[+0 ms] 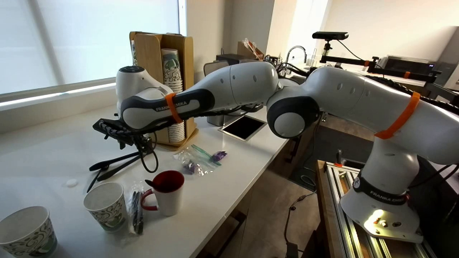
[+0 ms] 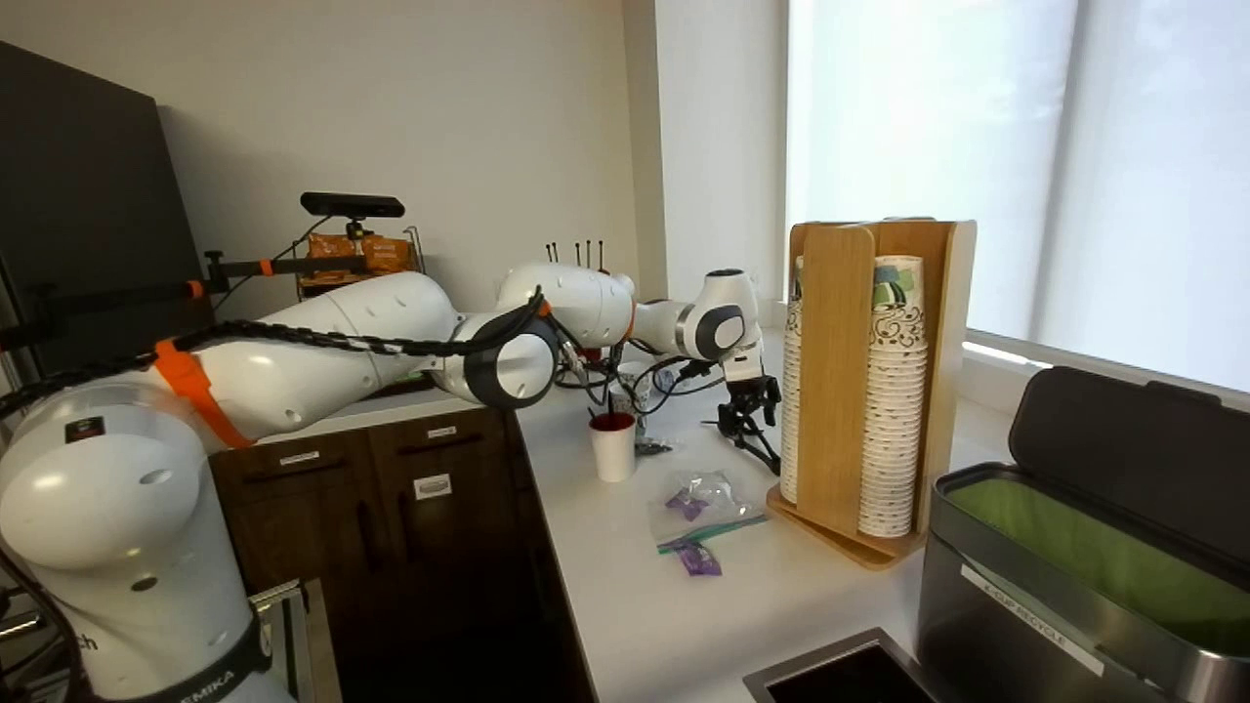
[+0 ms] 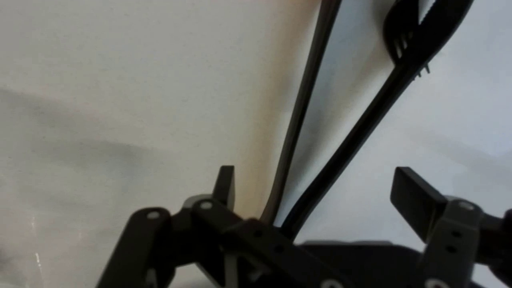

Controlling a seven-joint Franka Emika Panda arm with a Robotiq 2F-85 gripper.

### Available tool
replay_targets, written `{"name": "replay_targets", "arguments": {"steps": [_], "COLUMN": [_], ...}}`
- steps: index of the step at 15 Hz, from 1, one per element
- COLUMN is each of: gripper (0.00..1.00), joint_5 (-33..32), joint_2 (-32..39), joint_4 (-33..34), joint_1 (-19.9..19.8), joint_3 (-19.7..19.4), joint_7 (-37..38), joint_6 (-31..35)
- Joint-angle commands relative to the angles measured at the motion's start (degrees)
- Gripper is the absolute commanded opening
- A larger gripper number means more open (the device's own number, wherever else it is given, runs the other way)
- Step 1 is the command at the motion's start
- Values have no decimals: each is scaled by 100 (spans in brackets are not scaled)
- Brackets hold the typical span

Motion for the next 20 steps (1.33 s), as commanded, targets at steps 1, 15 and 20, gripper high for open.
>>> {"name": "replay_targets", "arguments": {"steps": [1, 15, 20], "gripper": [100, 62, 15], "joint_5": [0, 199, 291], "joint_2": [0, 171, 164], "joint_4": [0, 239, 332], "joint_1": [-2, -160, -229], "joint_3": [4, 122, 191], "joint_7": [9, 296, 543], "joint_6": [-3, -717, -803]}}
